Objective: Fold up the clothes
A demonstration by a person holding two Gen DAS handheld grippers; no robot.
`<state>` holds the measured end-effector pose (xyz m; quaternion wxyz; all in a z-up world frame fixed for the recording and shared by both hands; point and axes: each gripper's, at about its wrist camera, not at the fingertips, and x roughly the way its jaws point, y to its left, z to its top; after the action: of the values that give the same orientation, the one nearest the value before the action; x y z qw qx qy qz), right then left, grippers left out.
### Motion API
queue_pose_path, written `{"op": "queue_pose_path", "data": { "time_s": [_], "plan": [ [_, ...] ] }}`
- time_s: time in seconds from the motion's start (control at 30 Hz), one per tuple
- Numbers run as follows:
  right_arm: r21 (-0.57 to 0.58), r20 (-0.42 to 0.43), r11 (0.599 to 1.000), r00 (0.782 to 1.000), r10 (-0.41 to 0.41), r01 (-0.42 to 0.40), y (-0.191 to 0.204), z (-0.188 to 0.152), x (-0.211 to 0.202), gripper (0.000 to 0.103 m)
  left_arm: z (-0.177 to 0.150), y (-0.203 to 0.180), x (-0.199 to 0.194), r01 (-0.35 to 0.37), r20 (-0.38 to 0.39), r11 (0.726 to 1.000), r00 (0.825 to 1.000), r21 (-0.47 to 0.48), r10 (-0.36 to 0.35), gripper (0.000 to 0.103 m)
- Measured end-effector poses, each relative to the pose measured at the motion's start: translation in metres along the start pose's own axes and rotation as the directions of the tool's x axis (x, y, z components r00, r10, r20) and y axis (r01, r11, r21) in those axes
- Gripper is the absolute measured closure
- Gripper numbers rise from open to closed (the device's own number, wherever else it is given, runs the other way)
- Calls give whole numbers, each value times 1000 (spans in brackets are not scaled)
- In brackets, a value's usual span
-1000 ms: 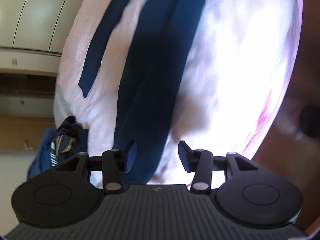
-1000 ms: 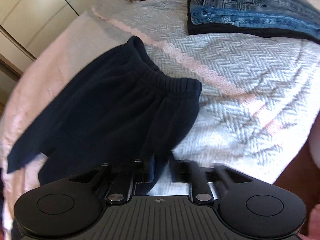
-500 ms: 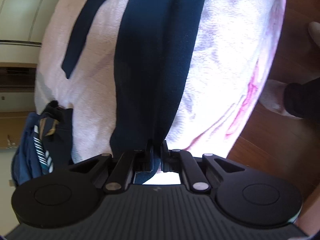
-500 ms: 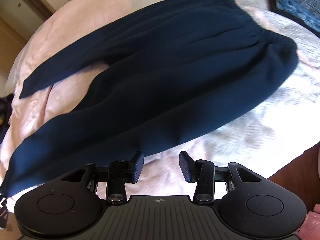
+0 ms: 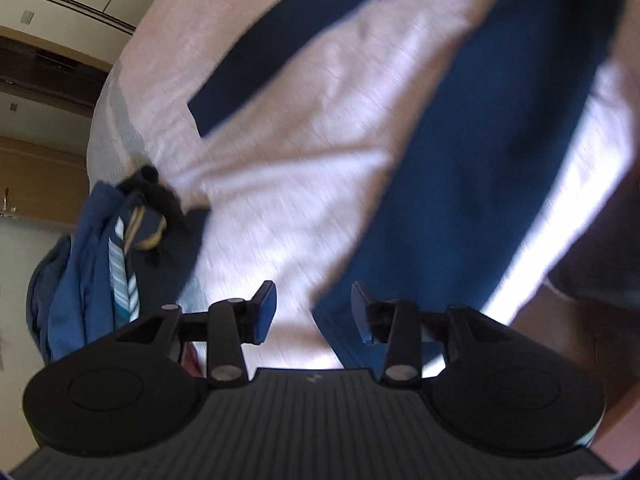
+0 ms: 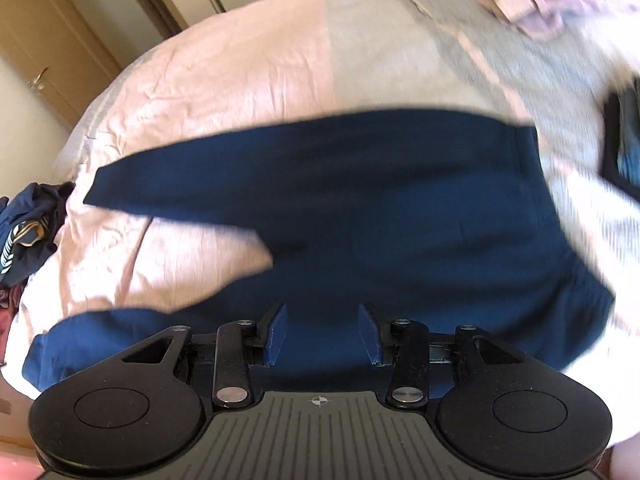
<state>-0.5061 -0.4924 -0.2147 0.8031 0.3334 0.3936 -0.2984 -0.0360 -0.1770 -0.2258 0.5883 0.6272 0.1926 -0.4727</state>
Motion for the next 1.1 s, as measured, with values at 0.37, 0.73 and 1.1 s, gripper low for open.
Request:
{"op": "queue_pose_path", "data": {
  "time_s": [0.37, 0.73, 1.1],
  "plan": [
    [-140, -75, 981, 987, -142, 131, 45, 104, 91, 60, 157, 147, 191, 100, 159, 970, 978, 222, -137, 56],
    [-279, -214, 941, 942, -258, 194, 47, 123, 150, 60, 236, 197, 339, 212, 59, 836, 958, 506, -279, 53],
    [-493, -168, 824, 899, -405, 279, -4, 156, 136, 60, 228, 228, 296, 159, 126, 848, 959, 505, -254, 99]
  ]
}}
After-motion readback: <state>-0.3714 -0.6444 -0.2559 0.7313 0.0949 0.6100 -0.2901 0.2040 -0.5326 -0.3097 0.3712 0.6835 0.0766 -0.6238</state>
